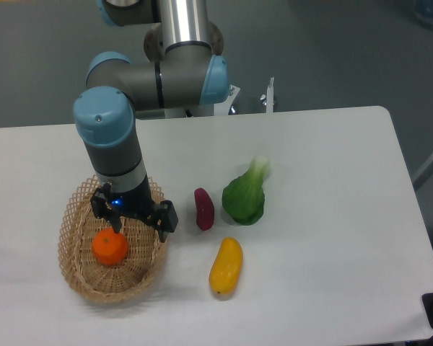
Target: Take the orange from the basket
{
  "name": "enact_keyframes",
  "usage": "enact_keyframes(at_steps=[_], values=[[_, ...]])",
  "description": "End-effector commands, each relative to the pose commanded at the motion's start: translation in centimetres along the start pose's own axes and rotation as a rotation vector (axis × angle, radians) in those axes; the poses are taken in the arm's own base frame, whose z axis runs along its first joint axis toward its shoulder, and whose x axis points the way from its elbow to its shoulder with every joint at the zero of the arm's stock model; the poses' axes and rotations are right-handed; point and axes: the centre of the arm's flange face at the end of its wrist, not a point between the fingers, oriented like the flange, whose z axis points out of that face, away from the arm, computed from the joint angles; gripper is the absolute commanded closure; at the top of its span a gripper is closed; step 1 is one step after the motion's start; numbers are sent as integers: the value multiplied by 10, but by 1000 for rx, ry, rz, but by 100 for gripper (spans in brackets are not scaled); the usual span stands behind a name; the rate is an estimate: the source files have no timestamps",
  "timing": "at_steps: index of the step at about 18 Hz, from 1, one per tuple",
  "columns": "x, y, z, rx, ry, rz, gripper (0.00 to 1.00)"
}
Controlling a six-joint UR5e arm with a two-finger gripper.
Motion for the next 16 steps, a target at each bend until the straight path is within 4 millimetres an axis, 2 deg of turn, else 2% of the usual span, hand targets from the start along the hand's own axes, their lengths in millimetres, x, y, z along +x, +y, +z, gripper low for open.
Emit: enact_keyframes(at_steps=[7, 11, 14, 16], values=[[3, 0, 18, -22, 11, 16, 0], [7, 0, 36, -50, 22, 8, 0], [21, -2, 41, -58, 31, 24, 0], [39, 0, 54, -77, 39, 9, 0]])
